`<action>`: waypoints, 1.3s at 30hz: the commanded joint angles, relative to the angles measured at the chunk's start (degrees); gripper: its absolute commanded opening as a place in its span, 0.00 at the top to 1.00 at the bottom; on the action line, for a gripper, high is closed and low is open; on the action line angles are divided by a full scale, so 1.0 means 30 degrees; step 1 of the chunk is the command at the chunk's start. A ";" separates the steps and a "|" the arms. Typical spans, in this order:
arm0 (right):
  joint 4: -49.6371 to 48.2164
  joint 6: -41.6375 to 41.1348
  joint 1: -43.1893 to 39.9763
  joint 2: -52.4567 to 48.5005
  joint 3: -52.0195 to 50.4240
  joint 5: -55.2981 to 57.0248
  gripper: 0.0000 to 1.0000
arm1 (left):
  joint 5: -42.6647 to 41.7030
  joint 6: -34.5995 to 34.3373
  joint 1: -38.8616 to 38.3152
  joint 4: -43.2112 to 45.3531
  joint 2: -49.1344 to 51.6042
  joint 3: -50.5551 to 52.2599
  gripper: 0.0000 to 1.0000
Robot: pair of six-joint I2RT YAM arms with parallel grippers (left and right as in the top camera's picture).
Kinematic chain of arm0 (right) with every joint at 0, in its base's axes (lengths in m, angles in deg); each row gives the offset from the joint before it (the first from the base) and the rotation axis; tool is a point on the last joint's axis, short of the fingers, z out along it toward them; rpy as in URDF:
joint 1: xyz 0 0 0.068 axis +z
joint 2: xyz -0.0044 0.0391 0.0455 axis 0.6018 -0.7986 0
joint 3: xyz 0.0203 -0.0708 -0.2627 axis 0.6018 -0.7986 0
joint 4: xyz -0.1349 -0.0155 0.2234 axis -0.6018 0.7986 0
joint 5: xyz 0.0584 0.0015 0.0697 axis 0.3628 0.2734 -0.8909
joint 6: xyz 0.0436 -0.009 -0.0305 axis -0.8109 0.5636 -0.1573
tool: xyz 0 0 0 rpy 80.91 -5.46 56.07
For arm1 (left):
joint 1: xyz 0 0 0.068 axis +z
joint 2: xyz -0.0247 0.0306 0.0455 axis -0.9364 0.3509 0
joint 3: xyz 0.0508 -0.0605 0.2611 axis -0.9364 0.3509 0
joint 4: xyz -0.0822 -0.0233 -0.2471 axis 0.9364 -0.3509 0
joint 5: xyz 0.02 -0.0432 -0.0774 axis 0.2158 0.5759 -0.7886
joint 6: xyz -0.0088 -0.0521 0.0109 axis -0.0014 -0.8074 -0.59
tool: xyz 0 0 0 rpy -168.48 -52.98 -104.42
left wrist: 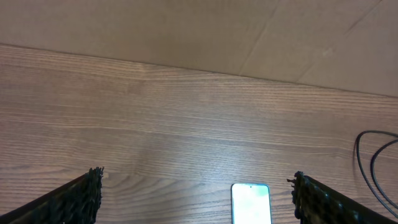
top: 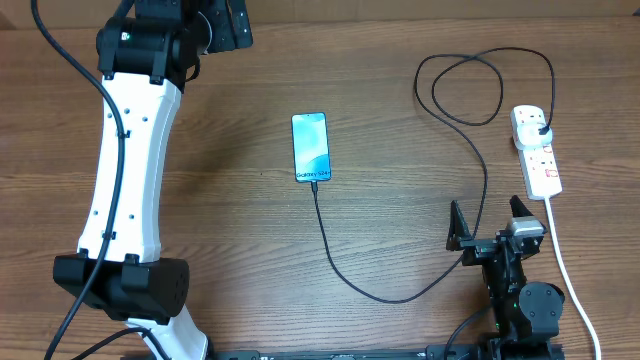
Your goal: Plug charger to phone and switch on socket
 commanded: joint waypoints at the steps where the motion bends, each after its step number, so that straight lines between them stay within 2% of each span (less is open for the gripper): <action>1: -0.0124 0.0080 0.0182 0.0175 -0.0197 0.0117 0.00 | 0.0160 0.0240 -0.0015 0.0007 0.0044 0.0015 0.00; 6: -0.0124 0.0080 0.0182 0.0175 -0.0197 0.0117 0.00 | 0.0670 0.0743 -0.0007 -0.2084 0.0044 0.0015 0.00; 10: -0.0124 0.0080 0.0182 0.0175 -0.0197 0.0117 0.00 | 0.1413 0.0729 -0.0007 -0.2543 0.0015 0.0109 0.00; 13: -0.0124 0.0080 0.0182 0.0175 -0.0197 0.0117 0.00 | 0.1508 0.0721 0.0000 -0.2754 -0.0867 0.1770 0.00; 21: -0.0124 0.0080 0.0182 0.0175 -0.0197 0.0117 0.00 | 0.1100 0.0918 0.0627 0.6040 -0.9034 1.5249 0.00; 25: -0.0124 0.0080 0.0182 0.0175 -0.0197 0.0117 0.00 | 0.1086 0.2025 0.1275 0.7708 -1.2203 1.9030 0.00; 32: -0.0124 0.0080 0.0182 0.0175 -0.0197 0.0117 0.00 | 0.0029 0.3570 0.2266 0.8393 -1.7267 2.3460 0.00; 39: -0.0124 0.0080 0.0182 0.0175 -0.0197 0.0117 0.00 | -0.1545 0.4335 0.2863 1.2655 -2.3788 2.8589 0.00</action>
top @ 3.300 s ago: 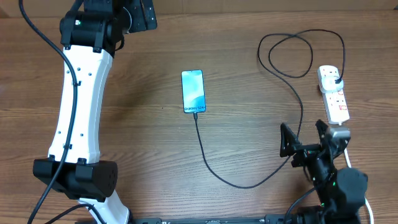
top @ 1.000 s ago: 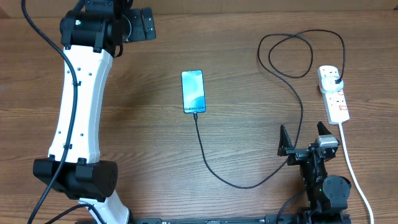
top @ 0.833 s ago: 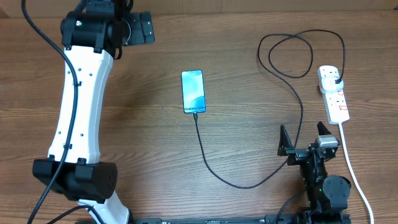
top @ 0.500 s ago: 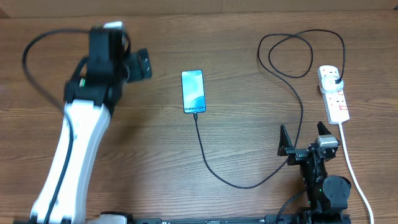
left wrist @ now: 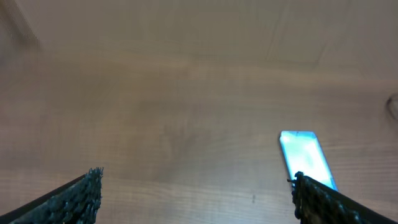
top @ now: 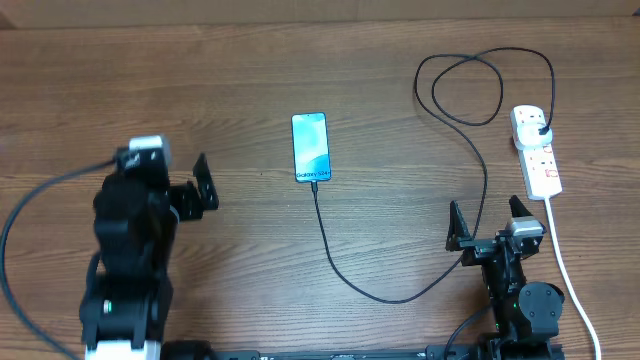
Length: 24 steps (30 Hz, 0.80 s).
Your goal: Plug charger to phone and switch on socket
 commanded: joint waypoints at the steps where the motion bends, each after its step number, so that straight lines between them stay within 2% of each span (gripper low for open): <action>1: -0.0124 0.0087 0.0095 0.0153 -0.0197 0.0117 0.00 | -0.0925 0.0838 0.0219 0.1217 -0.2565 0.2120 0.00; 9: -0.0124 0.0087 0.0095 0.0153 -0.0197 0.0117 0.00 | -0.0918 0.1610 0.0189 0.1858 -0.3344 0.3679 0.00; 12: -0.0124 0.0087 0.0095 0.0153 -0.0197 0.0117 0.00 | -0.0918 0.1603 0.0189 0.3548 -0.4415 0.5158 0.00; 17: -0.0124 0.0087 0.0095 0.0153 -0.0197 0.0117 0.00 | -0.0911 0.1588 0.0189 0.7402 -0.7322 0.8969 0.00; 24: -0.0124 0.0087 0.0095 0.0153 -0.0197 0.0117 0.00 | -0.0066 0.1501 0.0204 0.8182 -1.1861 1.2196 0.00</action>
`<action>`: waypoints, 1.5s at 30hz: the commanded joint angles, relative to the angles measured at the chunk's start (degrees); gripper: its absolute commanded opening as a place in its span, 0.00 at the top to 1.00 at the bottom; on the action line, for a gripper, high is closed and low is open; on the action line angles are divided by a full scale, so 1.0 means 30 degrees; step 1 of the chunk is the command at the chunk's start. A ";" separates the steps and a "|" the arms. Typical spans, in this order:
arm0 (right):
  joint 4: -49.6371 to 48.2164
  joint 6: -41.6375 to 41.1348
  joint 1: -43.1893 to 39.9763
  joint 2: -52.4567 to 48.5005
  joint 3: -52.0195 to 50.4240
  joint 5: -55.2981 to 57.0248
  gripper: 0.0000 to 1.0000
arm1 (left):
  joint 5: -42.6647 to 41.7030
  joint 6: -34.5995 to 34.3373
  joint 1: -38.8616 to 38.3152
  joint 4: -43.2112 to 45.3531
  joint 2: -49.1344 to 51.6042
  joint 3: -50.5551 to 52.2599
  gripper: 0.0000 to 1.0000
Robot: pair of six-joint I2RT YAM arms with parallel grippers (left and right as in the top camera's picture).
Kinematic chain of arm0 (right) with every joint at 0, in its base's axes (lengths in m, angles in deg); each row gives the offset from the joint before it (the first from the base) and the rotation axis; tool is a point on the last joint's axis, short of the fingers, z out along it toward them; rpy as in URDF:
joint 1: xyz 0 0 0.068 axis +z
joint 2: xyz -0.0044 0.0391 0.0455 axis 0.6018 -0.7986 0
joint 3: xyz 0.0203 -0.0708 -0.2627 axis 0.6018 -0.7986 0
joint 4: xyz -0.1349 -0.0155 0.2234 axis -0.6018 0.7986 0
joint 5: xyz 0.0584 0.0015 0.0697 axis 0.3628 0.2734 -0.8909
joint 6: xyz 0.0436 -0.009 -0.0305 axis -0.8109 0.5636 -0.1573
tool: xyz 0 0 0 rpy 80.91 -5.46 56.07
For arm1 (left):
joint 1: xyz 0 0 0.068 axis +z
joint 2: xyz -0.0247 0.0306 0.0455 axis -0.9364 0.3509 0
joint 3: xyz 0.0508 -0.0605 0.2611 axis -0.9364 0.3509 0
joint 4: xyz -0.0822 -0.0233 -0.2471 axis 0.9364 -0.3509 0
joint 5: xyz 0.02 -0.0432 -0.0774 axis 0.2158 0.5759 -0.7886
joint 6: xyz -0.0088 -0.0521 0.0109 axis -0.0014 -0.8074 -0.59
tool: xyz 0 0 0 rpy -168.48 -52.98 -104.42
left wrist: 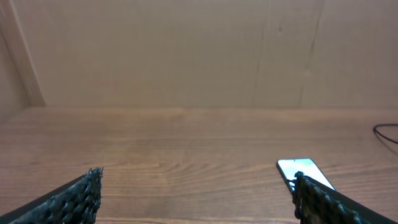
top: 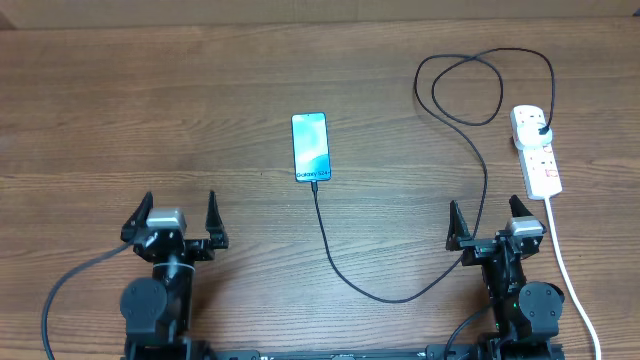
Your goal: Plug charger to phone and switch on socket
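Observation:
The phone [top: 310,146] lies face up at the table's middle with its screen lit, and the black charger cable [top: 400,292] runs from its near end in a long curve to the plug in the white socket strip [top: 536,150] at the right. In the left wrist view the phone [left wrist: 297,170] shows at the right, partly behind one finger. My left gripper [top: 172,221] stands open at the near left, far from the phone, with nothing between its fingers. My right gripper [top: 493,225] stands open at the near right, beside the cable.
A brown cardboard wall [left wrist: 186,56] stands along the table's far edge. The strip's white lead [top: 575,280] runs down the right side past my right arm. The cable makes loose loops [top: 470,85] at the back right.
My left arm has drawn back from the left middle of the table to the near left edge. Its gripper stays open. The phone, the cable and the right arm have not moved.
My left arm stood stretched out to the far left corner of the table, gripper open. Then it was folded back to the left middle. Now it rests at the near edge, level with the right arm. The phone stayed plugged and lit throughout.

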 commanded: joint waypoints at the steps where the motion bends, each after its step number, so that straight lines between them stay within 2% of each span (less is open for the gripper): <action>1: -0.0131 0.0080 0.0095 0.0153 -0.0197 0.0109 0.00 | 0.0794 0.0189 0.0117 0.0204 -0.2463 0.1523 0.00; 5: -0.0131 0.0080 0.0095 0.0153 -0.0197 0.0109 0.00 | 0.1129 -0.0313 0.0109 0.0240 -0.4379 0.2790 0.00; 10: -0.0131 0.0080 0.0095 0.0153 -0.0197 0.0109 0.00 | 0.2368 -0.1333 0.0109 0.0619 -0.4335 0.3366 0.00; 15: -0.0131 0.0080 0.0095 0.0153 -0.0197 0.0109 0.00 | 0.2987 -0.1370 0.0102 0.0029 -0.4335 0.3373 0.00; 17: -0.0131 0.0080 0.0095 0.0153 -0.0197 0.0109 0.00 | 0.2951 -0.1355 0.0102 -0.1348 -0.4335 0.3373 0.00; 22: -0.0131 0.0080 0.0095 0.0153 -0.0197 0.0109 0.00 | 0.2368 -0.1115 0.0095 -0.1319 -0.4342 0.3366 0.00; 25: -0.0131 0.0080 0.0095 0.0153 -0.0197 0.0109 0.00 | 0.1661 -0.0066 0.0095 -0.1421 -0.4342 0.3359 0.00; 45: -0.0131 0.0080 0.0095 0.0153 -0.0197 0.0109 0.00 | 0.1115 -0.0073 0.0102 -0.1435 -0.4328 0.3351 0.00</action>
